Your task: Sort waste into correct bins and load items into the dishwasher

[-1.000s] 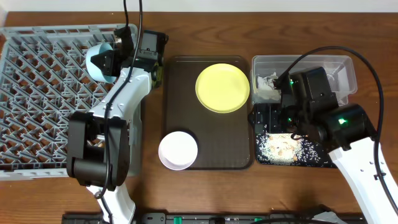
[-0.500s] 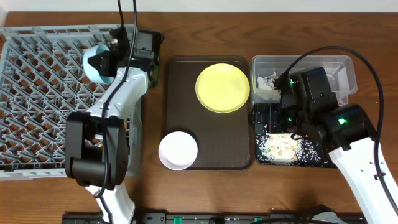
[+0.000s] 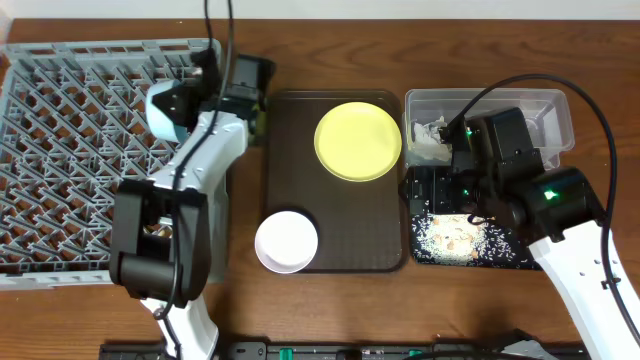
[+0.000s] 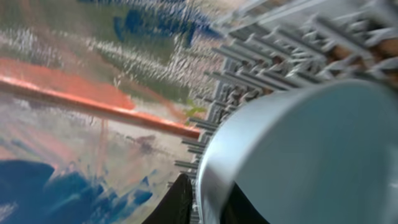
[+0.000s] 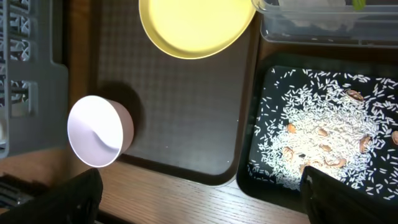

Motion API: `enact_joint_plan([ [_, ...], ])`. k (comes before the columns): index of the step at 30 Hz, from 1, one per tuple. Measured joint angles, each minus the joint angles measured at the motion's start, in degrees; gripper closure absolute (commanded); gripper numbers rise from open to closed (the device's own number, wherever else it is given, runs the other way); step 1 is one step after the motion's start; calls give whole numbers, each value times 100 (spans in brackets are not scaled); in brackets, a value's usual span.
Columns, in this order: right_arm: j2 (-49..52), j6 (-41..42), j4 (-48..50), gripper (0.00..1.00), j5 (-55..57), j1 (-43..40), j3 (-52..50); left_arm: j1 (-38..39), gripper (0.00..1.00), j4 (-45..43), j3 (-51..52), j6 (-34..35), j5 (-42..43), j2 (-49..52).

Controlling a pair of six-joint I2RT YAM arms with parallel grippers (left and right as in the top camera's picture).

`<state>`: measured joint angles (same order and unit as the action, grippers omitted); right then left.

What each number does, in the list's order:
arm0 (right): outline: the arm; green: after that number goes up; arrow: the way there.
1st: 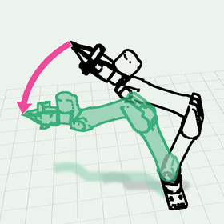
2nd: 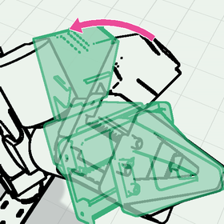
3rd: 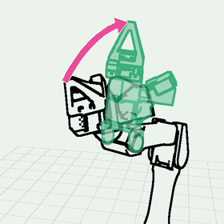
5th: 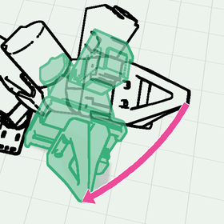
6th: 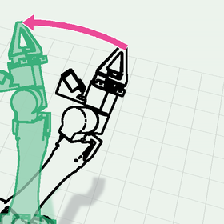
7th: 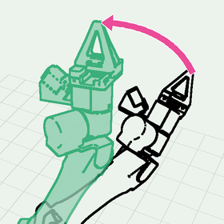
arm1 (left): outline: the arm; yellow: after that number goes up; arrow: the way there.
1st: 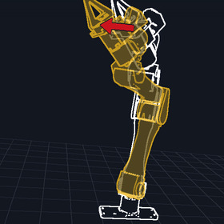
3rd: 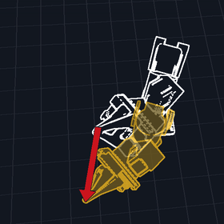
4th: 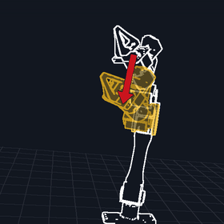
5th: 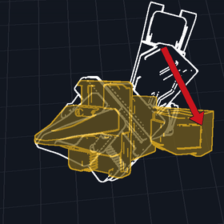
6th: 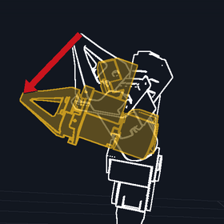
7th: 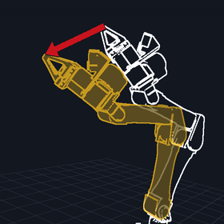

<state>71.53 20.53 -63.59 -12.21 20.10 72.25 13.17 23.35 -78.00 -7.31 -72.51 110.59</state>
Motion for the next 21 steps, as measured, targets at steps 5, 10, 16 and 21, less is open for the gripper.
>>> enact_joint_plan([
  [5, 0, 0, -2, 1, 0, 0, 0, 225, 75, 59, 28, -2, 42, 0],
  [10, 0, -2, -4, 1, 0, 0, 0, 289, 48, 455, 72, 46, 339, -9],
  [16, 0, 0, -7, 1, 0, 0, 0, 568, 46, 1309, 94, 389, 1851, -544],
  [21, 0, 0, -7, 1, 0, 0, 0, 616, 46, 1943, 94, 741, 3541, -1613],
])
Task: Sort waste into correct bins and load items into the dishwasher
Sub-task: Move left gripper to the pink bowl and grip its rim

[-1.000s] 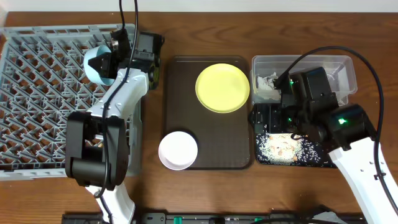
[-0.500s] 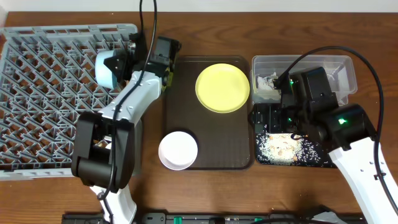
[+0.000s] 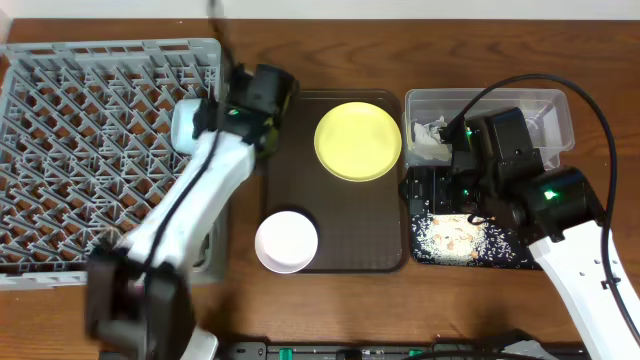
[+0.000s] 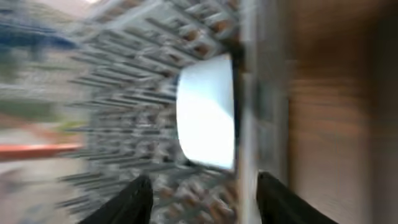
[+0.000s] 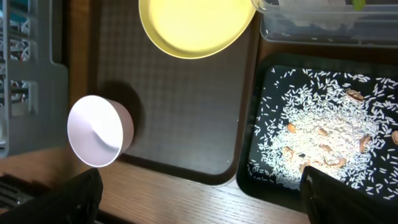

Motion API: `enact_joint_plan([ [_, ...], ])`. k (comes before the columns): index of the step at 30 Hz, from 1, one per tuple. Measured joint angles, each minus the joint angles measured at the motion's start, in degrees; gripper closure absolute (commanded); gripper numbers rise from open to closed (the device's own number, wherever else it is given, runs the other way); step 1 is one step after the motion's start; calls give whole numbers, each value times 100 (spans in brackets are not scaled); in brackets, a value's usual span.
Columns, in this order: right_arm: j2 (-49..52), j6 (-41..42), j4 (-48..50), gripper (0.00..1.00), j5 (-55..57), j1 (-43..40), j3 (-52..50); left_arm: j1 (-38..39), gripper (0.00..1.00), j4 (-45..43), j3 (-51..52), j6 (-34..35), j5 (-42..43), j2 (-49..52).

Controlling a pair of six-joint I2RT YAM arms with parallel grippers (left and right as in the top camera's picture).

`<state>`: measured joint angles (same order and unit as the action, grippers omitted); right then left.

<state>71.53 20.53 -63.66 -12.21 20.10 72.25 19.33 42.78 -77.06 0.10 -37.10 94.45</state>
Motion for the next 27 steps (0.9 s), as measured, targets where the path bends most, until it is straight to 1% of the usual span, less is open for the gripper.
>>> enact_joint_plan([
  [3, 0, -2, 0, 1, 0, 0, 0, -15, 50, 584, 0, 234, 1342, -719],
  [6, 0, -2, 0, 1, 0, 0, 0, -4, 50, 1250, -2, 535, 2444, -1311],
  [10, 0, 0, 0, 1, 0, 0, 0, -4, 50, 2100, 13, 1075, 3169, -1620],
  [12, 0, 0, 2, 1, 0, 0, 0, -4, 52, 2186, 181, 1290, 3482, -1626],
  [14, 0, 0, 2, 1, 0, 0, 0, -4, 52, 2100, 549, 1445, 3805, -1602],
  [18, 0, 0, 2, 1, 0, 0, 0, -4, 52, 1578, 1478, 1670, 4234, -1478],
  [20, 0, 0, 2, 1, 0, 0, 0, -4, 53, 1268, 1853, 1762, 4319, -1456],
  [23, 0, 0, -2, 1, 0, 0, 0, -4, 57, 741, 2378, 1902, 4382, -1456],
  [27, 0, 0, 0, 1, 0, 0, 0, -4, 59, 422, 2787, 1980, 4291, -1384],
])
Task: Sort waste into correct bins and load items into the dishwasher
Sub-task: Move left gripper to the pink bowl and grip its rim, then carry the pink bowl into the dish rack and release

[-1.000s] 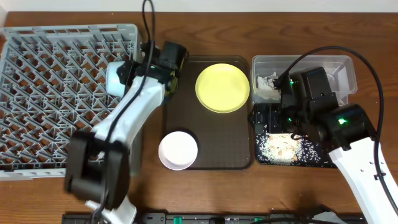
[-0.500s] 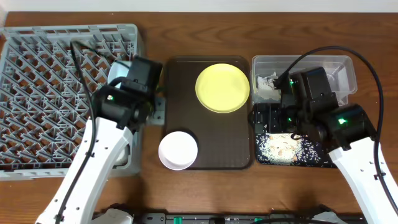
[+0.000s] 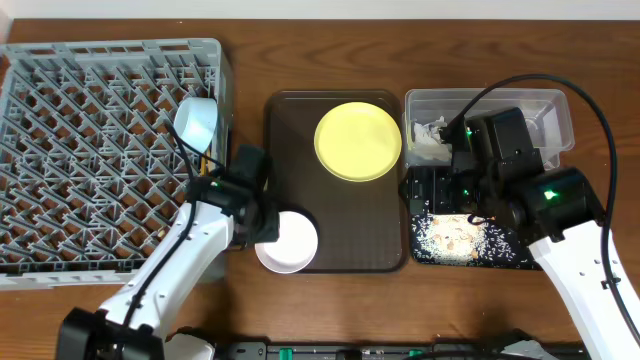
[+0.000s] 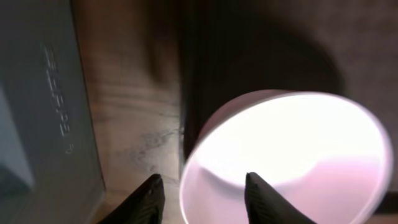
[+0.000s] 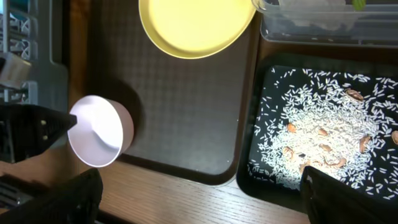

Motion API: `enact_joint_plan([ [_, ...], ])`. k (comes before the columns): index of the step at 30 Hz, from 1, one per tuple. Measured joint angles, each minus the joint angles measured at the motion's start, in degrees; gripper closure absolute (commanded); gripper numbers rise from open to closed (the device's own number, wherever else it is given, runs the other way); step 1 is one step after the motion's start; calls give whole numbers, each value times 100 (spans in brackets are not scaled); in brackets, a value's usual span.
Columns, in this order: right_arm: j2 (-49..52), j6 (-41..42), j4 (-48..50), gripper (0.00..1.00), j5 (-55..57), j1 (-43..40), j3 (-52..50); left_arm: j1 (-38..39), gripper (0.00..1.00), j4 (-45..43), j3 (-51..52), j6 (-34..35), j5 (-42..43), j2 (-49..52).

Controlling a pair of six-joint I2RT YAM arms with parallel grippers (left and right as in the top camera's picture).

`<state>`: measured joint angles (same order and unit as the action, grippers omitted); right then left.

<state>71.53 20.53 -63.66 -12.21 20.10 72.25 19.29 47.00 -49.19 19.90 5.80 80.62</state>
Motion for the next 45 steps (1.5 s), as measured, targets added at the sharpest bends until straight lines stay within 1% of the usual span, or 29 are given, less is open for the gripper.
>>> enact_joint_plan([
  [3, 0, 0, 2, 1, 0, 0, 0, 0, 61, -94, 94, 46, -72, 131],
  [5, 0, 0, 2, 1, 0, 0, 0, 0, 68, -186, 133, 96, -107, 232],
  [8, 0, 0, 2, 1, 0, 0, 0, 0, 85, -315, 258, 157, -153, 439],
  [9, 0, -2, 2, 1, 0, 0, 0, 0, 89, -317, 286, 146, -151, 494],
  [12, 0, 0, 2, 1, 0, 0, 0, 0, 94, -256, 319, 138, -120, 566],
  [16, 0, 0, 2, 1, 0, 0, 0, -2, 94, 125, 144, 136, -55, 472],
  [21, 0, -2, 0, 1, 0, 0, 0, -4, 94, 944, -651, 127, -212, 96],
  [23, 0, 0, 0, 1, -2, 0, 0, -4, 94, 1285, -1134, 125, -619, -142],
  [25, 0, 0, 0, 1, 0, 0, 0, -4, 94, 1484, -1499, 122, -1246, -380],
  [29, 0, 0, 13, 1, 0, 0, 0, -4, 94, 1585, -1766, 249, -3167, -848],
  [32, 0, 0, 66, 1, 0, 0, 0, -11, 94, 1611, -1768, 426, -4286, -911],
  [38, 0, -2, 116, 1, 0, 0, 0, -11, 94, 1532, -1766, 704, -6135, -527],
  [43, 0, 0, 140, 1, 0, 0, 0, -11, 94, 1545, -1766, 758, -7241, 177],
  [45, 0, 0, 157, 1, 0, 0, 0, -28, 94, 1602, -1766, 776, -7495, 474],
])
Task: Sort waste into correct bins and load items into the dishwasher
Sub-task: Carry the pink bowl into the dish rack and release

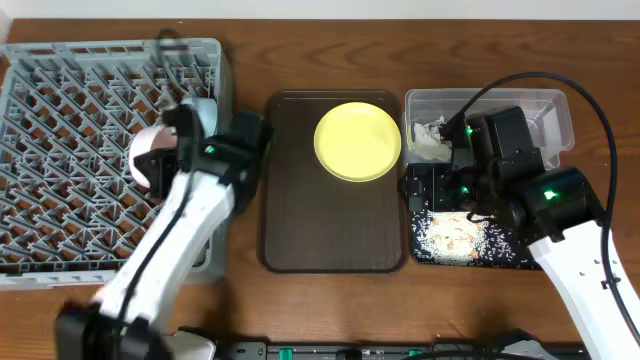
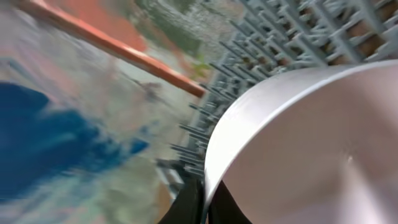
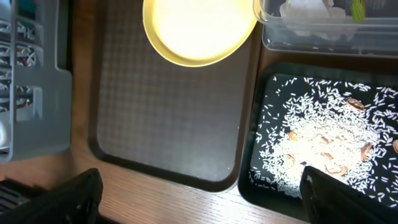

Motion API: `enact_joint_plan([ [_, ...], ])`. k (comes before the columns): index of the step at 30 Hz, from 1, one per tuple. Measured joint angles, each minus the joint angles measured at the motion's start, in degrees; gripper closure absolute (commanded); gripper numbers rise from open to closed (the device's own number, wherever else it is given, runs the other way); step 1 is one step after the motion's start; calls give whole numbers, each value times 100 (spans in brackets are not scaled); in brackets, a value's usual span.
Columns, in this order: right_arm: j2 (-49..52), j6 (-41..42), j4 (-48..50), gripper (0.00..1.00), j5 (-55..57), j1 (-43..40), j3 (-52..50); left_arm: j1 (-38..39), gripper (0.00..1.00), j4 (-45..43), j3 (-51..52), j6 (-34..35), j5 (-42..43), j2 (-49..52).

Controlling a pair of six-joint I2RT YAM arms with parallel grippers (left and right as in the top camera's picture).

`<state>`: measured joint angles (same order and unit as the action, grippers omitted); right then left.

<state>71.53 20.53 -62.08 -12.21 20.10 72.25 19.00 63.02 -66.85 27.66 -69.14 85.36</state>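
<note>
My left gripper [image 2: 202, 204] is shut on the rim of a pale pink bowl [image 2: 298, 149], which is tilted on edge. Overhead, the pink bowl [image 1: 149, 160] hangs over the right part of the grey dishwasher rack [image 1: 70, 130]. A pale blue bowl [image 1: 200, 107] stands in the rack just behind it, partly hidden by the arm. A yellow plate [image 1: 358, 142] lies on the brown tray [image 1: 330, 230]. My right gripper [image 3: 202, 202] is open and holds nothing, hovering over the tray's front right edge and the black bin.
A black bin [image 1: 465, 240] with rice and scraps sits right of the tray. Behind it is a clear bin [image 1: 545, 110] holding crumpled paper. The right arm reaches over both bins. The rack's corner [image 3: 31, 93] shows left of the tray.
The left gripper was open around the pink bowl's rim at the tray's front left. Now it is shut on that bowl and holds it over the rack. The right arm has barely shifted.
First the left gripper held the pale blue bowl over the rack's right side. Then that bowl stood in the rack with the gripper open beside it. Later the gripper was at the pink bowl on the tray, and now it holds the bowl over the rack.
</note>
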Motion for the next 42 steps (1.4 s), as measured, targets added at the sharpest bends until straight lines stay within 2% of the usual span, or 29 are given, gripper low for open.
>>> enact_joint_plan([
  [5, 0, 0, 9, 1, 0, 0, 0, -247, 94, 103, 2, 20, -398, 761],
  [10, 0, -28, 52, 1, 0, 0, 0, -551, 94, 107, 9, 125, -455, 1141],
  [21, 0, -85, 85, 1, 0, 0, 0, -573, 94, -221, 192, 302, -133, 1176],
  [36, 0, -87, 74, 1, 0, 0, 0, -378, 92, 236, 203, 387, 494, 1172],
  [40, 0, -87, 55, 1, 0, 0, 0, -367, 83, 302, 208, 382, 645, 1172],
  [42, 0, -90, 55, 1, 0, 0, 0, -345, 70, 411, 225, 389, 824, 1172],
])
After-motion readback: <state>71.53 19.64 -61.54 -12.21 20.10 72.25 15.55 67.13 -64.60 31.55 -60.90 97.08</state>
